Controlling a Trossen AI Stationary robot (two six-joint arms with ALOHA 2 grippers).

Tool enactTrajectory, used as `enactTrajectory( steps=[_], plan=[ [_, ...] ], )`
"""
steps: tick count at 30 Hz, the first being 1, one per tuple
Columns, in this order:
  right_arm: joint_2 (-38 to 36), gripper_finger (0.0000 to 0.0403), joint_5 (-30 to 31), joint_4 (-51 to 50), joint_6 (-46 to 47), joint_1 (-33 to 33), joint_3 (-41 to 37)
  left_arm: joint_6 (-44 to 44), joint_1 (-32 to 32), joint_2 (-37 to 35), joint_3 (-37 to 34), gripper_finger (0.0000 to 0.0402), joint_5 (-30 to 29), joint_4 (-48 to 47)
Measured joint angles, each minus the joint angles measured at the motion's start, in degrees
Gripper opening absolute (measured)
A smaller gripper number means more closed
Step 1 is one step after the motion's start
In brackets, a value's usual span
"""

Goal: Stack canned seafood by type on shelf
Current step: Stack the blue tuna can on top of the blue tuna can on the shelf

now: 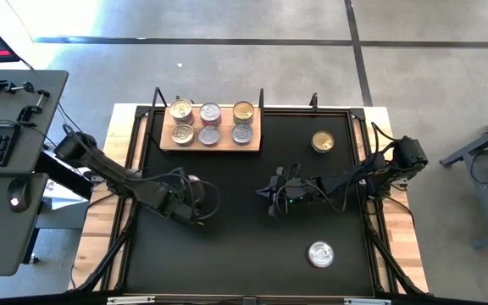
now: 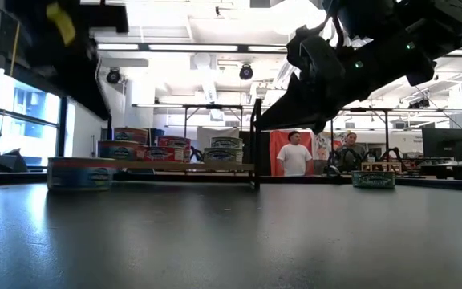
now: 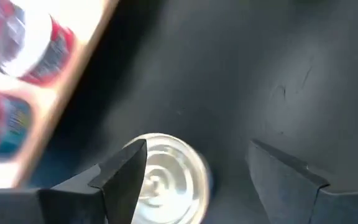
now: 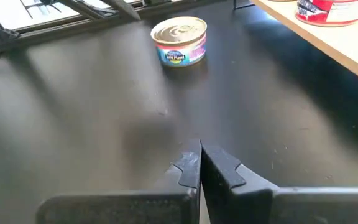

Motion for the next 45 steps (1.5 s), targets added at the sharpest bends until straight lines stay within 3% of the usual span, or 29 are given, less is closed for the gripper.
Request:
enactTrajectory(
  steps=[6,12,16,25,32,37,41,45],
  plan=[
    [0.6,0.0000,0.0,0.1,-0.8,0.0,0.0,-2.0,0.1,0.2,-10.6,0.0266,-0.3,13.9],
    [2.5,0.0000,0.0,0.3,-0.2,0.0,0.0,-0.6,-0.6,0.2,-17.1,0.0252,-8.2,20.0],
    [4.6,0.0000,-0.1,1.6,1.2,0.0,0.0,1.3,-0.5,0.2,-19.3,0.0219,-10.6,20.5],
    [9.7,0.0000,-0.2,8.9,2.6,-0.2,0.0,2.7,0.0,0.0,-21.4,0.0107,-6.8,20.2],
    [9.9,0.0000,-0.7,13.8,3.7,1.2,0.0,3.3,-0.8,0.2,-16.3,0.0015,-2.6,11.0],
    [9.9,0.0000,-0.7,14.3,2.5,2.1,0.0,3.9,-2.0,0.3,-9.4,0.0004,0.5,2.1],
    [9.9,0.0000,-0.7,14.4,2.2,2.1,0.0,3.5,-2.4,0.3,-5.6,0.0002,-4.0,-3.0],
    [9.9,0.0000,-0.7,14.3,2.1,2.1,0.0,3.2,-1.7,0.2,-4.7,0.0000,-13.4,-3.7]
  ],
)
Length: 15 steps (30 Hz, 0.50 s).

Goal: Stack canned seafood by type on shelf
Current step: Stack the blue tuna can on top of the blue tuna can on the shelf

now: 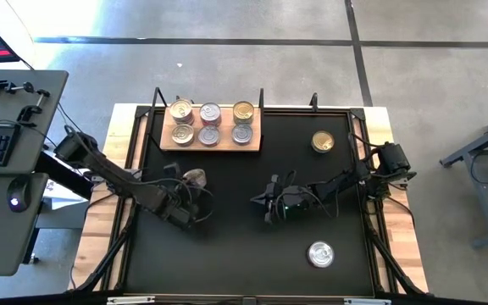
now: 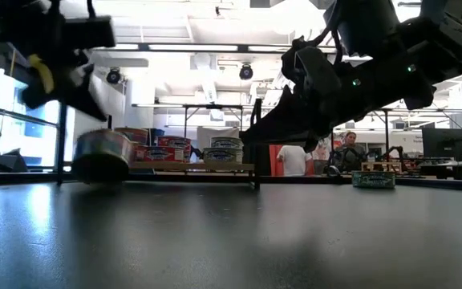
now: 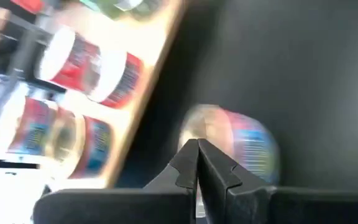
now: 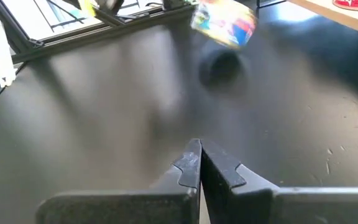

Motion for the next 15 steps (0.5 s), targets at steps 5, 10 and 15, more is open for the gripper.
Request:
enactTrajectory(
  steps=[5,10,15],
  plan=[
    [0.0,0.0000,0.0,-0.1,0.0,0.0,0.0,0.2,2.8,0.0,0.0,0.0001,-2.0,0.4],
    [0.0,0.0000,0.0,-0.1,-1.0,0.0,0.0,4.4,3.9,0.0,-1.0,0.0001,6.9,6.5],
    [0.0,0.0000,0.0,-0.1,-1.2,0.0,0.0,15.3,3.8,0.0,-5.1,0.0030,14.6,23.9]
  ],
)
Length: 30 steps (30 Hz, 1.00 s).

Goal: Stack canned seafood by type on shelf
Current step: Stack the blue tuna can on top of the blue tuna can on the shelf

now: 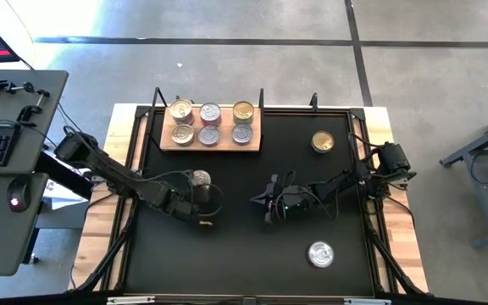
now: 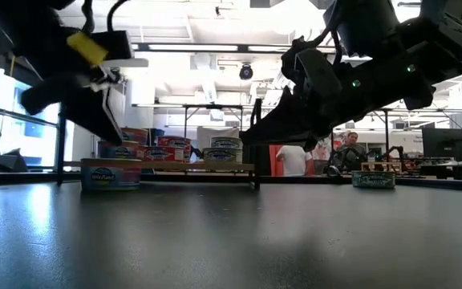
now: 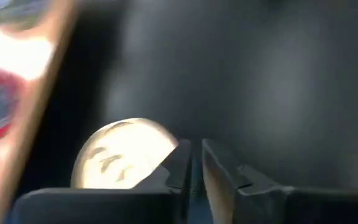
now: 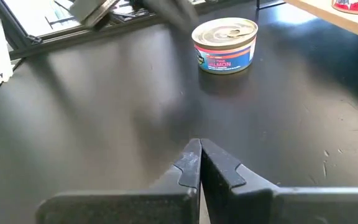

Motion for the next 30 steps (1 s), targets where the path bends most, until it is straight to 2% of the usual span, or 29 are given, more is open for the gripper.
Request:
enactTrajectory(
  steps=[3,5,8,12,16,23,27,30],
  plan=[
    [0.0,0.0000,0.0,0.0,0.0,0.0,0.0,10.1,0.1,0.0,-2.1,0.0070,5.2,5.7],
    [0.0,0.0000,0.0,0.0,0.0,0.0,0.0,15.9,0.0,0.0,-2.9,0.0101,5.2,6.6],
    [0.0,0.0000,0.0,0.0,0.0,0.0,0.0,22.5,-0.7,0.4,-3.8,0.0141,3.4,6.6],
    [0.0,0.0000,0.0,-0.1,0.0,0.0,0.0,24.5,-2.3,2.3,-4.3,0.0169,-2.8,5.6],
    [0.0,0.0000,0.0,-0.4,0.0,0.0,0.0,21.9,-3.9,5.0,-4.3,0.0172,-8.0,4.5],
    [0.0,0.0000,0.0,-0.5,0.0,0.0,0.0,7.2,-3.9,10.5,-5.3,0.0167,-13.0,2.2],
    [0.0,0.0000,0.4,-0.2,0.1,0.0,0.0,1.8,-2.9,13.4,-7.4,0.0141,-16.4,6.0],
    [0.0,0.0000,0.4,0.0,0.1,0.0,0.0,0.6,-2.9,14.2,-7.4,0.0100,-17.4,6.6]
  ],
)
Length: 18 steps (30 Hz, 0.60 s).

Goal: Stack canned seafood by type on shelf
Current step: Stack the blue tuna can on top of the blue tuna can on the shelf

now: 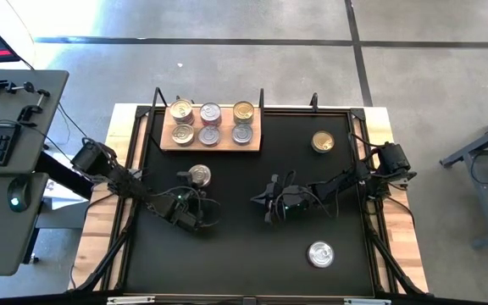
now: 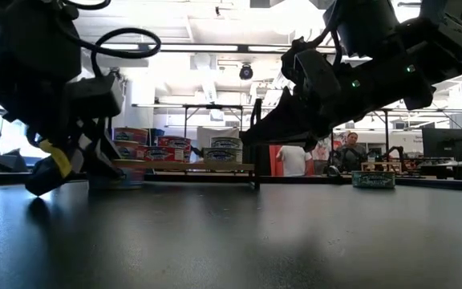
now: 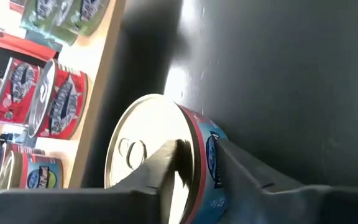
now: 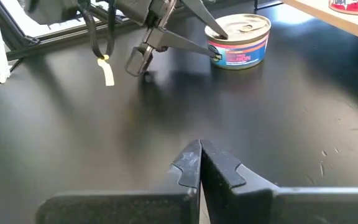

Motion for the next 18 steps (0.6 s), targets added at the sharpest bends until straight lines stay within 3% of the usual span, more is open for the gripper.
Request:
enactTrajectory(
  steps=[4,6,12,18],
  plan=[
    [0.0,0.0000,0.0,0.3,0.1,0.0,0.0,0.0,-0.2,-0.9,0.9,0.0026,-0.3,-0.5],
    [0.0,0.0000,0.0,0.5,0.9,0.0,0.0,0.6,-0.1,-2.1,1.9,0.0009,0.8,-1.1],
    [0.0,0.0000,0.0,0.5,1.3,0.0,0.0,4.3,-0.5,-5.3,5.1,0.0002,4.9,-4.8],
    [0.0,0.0000,0.0,0.5,1.2,0.0,0.0,2.7,-0.4,-7.3,7.4,0.0001,3.1,-11.2]
  ],
)
